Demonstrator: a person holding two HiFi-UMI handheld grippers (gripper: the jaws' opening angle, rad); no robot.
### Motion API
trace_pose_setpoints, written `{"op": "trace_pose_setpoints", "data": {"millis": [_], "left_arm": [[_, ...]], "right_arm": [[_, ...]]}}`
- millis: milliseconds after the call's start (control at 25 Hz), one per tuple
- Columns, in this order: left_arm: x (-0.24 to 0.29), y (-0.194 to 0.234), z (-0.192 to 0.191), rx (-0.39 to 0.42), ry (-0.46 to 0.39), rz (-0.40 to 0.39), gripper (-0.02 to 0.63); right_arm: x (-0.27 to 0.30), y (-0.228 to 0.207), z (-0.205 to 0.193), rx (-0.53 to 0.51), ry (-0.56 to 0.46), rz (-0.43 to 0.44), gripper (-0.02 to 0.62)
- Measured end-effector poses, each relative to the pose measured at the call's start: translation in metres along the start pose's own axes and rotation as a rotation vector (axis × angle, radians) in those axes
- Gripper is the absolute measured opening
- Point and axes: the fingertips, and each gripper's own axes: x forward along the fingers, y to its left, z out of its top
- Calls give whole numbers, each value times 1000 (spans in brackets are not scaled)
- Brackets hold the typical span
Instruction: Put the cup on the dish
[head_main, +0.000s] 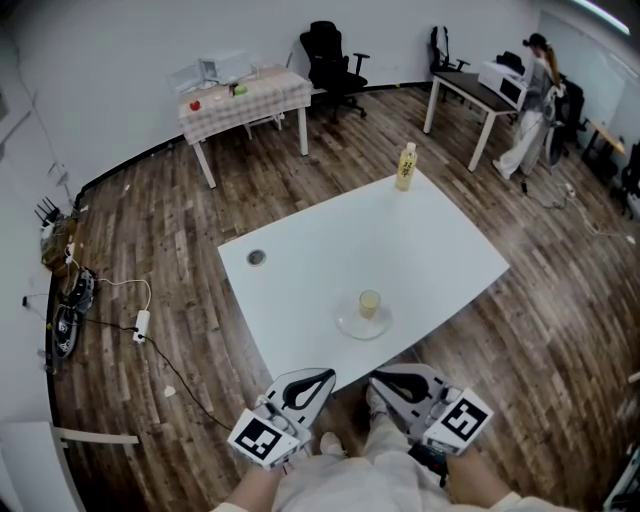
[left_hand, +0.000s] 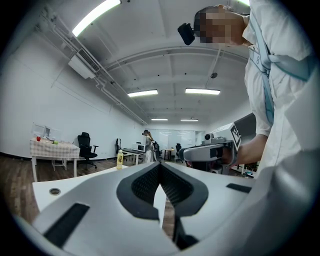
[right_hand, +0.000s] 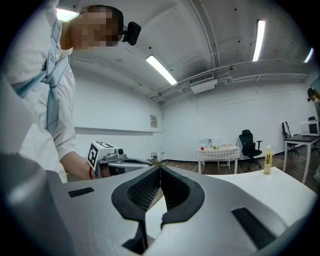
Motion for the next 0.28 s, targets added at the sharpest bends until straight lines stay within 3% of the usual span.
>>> {"op": "trace_pose_setpoints", "data": {"millis": [280], "left_arm": [[-1, 4, -2, 1, -8, -4, 0]], "right_arm": [[2, 0, -3, -2, 1, -12, 31]]}}
